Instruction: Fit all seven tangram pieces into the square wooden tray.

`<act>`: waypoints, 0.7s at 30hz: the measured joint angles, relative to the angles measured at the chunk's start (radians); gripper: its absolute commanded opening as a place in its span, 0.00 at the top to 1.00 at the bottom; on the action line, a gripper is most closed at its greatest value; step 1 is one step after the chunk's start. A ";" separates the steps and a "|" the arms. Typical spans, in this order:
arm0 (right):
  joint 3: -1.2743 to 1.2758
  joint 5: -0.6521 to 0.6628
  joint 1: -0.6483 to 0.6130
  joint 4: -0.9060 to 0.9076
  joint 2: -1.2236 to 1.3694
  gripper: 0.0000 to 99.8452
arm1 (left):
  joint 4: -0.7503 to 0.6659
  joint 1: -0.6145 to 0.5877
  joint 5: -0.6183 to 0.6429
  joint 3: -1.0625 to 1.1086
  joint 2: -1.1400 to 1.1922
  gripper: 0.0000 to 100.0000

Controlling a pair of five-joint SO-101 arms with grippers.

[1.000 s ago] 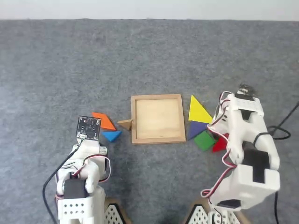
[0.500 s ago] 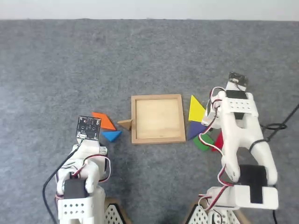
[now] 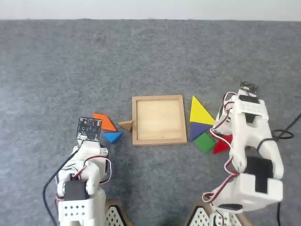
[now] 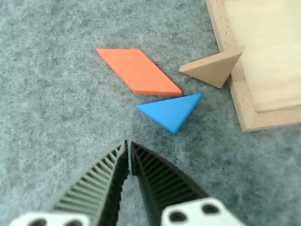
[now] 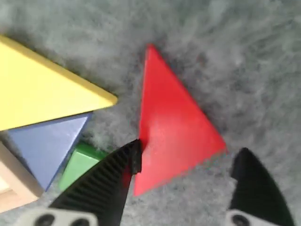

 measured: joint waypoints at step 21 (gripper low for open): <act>-0.081 0.028 -0.028 0.002 0.138 0.71 | 0.000 0.000 0.000 0.000 0.000 0.99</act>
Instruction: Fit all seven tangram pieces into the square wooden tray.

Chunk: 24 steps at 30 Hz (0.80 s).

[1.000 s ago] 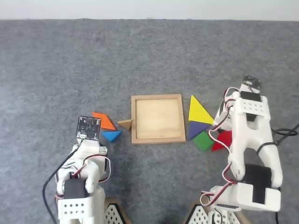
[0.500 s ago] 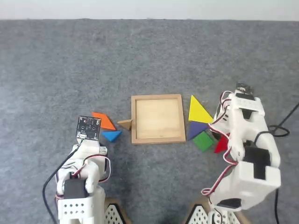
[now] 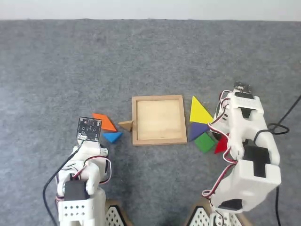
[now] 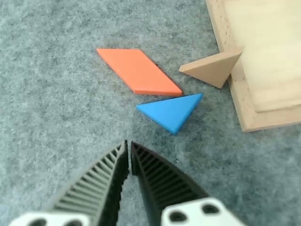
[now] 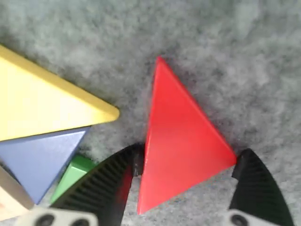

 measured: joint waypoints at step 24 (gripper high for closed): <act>-0.002 0.000 -0.084 0.060 -0.063 0.77 | 0.000 0.000 0.000 0.000 0.000 0.99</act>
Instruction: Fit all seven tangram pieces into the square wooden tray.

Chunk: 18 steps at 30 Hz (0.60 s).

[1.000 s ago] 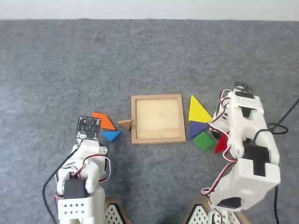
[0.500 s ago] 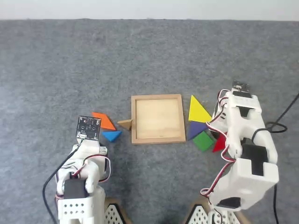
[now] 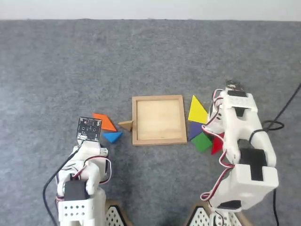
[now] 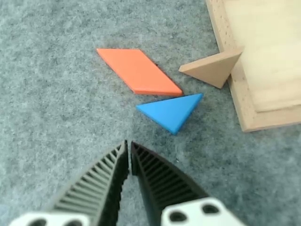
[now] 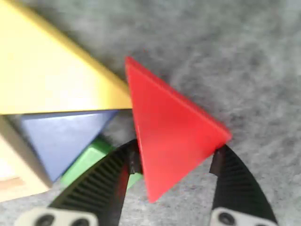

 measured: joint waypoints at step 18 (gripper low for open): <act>0.000 0.002 -0.106 0.058 -0.160 0.69 | 0.000 0.000 0.000 0.000 0.000 0.99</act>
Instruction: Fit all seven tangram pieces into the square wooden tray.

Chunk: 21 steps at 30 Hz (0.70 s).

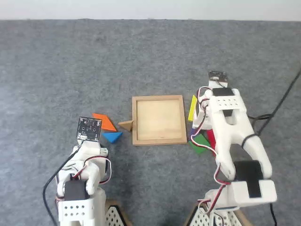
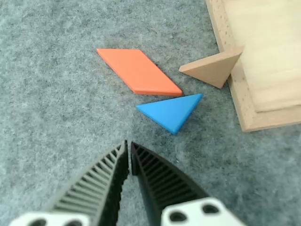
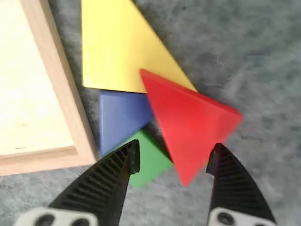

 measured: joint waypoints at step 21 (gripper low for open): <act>-0.026 0.071 0.272 0.034 0.187 0.60 | 0.000 0.000 0.000 0.000 0.000 0.99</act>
